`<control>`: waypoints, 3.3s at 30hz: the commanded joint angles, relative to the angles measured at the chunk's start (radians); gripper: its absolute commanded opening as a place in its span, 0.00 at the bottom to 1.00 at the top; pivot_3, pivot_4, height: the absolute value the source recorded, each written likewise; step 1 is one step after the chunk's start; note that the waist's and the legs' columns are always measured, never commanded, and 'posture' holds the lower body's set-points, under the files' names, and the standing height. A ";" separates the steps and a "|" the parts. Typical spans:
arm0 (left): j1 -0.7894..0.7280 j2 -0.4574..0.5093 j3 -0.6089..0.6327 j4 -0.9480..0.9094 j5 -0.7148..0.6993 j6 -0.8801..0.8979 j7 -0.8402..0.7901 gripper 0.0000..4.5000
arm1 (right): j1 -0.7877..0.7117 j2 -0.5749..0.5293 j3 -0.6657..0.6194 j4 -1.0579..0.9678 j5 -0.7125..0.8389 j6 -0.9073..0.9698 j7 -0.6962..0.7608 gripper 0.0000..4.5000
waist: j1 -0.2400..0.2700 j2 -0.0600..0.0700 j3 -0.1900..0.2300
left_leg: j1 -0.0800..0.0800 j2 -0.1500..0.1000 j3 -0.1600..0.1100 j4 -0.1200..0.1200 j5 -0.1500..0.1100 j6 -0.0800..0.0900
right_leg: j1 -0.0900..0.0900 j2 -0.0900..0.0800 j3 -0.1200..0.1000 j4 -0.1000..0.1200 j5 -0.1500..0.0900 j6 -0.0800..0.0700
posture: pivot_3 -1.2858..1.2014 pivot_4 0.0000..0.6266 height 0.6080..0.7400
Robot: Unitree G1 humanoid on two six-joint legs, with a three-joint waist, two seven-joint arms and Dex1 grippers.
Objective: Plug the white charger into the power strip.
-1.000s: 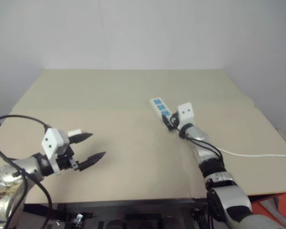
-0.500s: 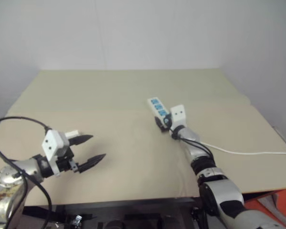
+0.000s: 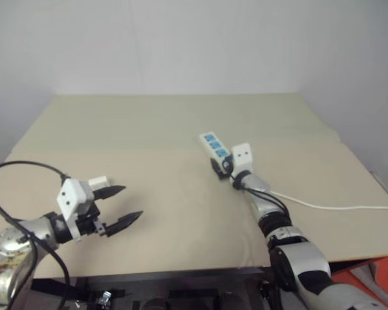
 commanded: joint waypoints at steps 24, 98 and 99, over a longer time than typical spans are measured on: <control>-0.008 0.006 0.020 -0.023 -0.019 -0.014 0.002 1.00 | -0.041 0.002 -0.027 0.108 0.007 -0.032 0.007 1.00 | -0.001 0.000 0.000 | 0.000 0.000 0.001 -0.001 0.000 0.000 | -0.001 0.000 0.001 0.000 0.000 0.000 | 0.52 0.24 1.00; -1.434 0.248 -0.849 1.489 0.925 -0.464 -0.698 1.00 | 0.191 -0.133 0.216 -0.213 0.128 -0.139 1.163 0.76 | -0.002 -0.001 0.003 | -0.010 0.013 0.020 0.003 0.000 0.000 | -0.017 0.015 0.006 0.004 0.001 0.000 | 0.52 0.24 1.00; -1.453 0.230 -0.873 1.519 0.962 -0.472 -0.698 1.00 | 0.195 -0.132 0.217 -0.222 0.129 -0.132 1.161 0.76 | -0.002 -0.001 0.003 | -0.011 0.014 0.019 0.003 0.000 0.000 | -0.017 0.015 0.006 0.005 0.001 0.000 | 0.52 0.24 1.00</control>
